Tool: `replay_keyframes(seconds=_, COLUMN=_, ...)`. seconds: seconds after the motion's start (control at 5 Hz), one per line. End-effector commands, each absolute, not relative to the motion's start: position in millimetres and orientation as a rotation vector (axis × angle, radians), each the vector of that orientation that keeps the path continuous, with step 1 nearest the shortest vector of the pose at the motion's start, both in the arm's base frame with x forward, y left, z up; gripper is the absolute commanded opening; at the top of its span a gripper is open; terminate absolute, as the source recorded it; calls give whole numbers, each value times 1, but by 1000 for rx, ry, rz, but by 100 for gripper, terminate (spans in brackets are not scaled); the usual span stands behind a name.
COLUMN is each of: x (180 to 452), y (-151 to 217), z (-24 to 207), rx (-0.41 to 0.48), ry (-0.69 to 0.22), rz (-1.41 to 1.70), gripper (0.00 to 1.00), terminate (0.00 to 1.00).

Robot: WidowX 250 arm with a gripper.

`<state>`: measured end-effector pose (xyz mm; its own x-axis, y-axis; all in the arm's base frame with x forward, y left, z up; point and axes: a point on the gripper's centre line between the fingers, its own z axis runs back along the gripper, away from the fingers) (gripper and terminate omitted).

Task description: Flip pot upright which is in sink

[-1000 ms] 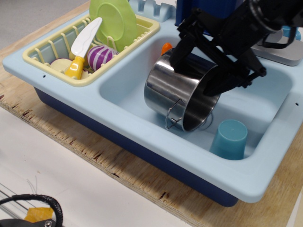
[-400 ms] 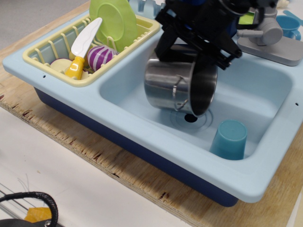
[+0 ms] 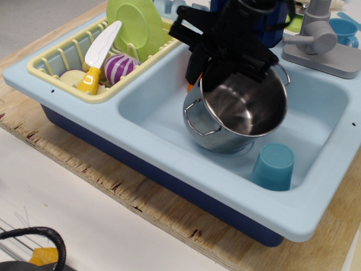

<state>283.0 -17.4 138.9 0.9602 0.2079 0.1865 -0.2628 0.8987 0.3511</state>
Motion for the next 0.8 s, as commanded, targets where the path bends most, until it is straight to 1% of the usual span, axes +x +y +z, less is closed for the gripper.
replay_keyframes(seconds=0.0, x=284, y=-10, z=159, rx=321, ry=-192, rz=322, gripper=0, terminate=0)
replay_keyframes(seconds=0.2, x=280, y=-4, z=156, rx=263, ry=-165, rz=363, gripper=100, terminate=0)
replay_keyframes(seconds=0.6, x=280, y=-4, z=156, rx=263, ry=-165, rz=363, gripper=100, terminate=0)
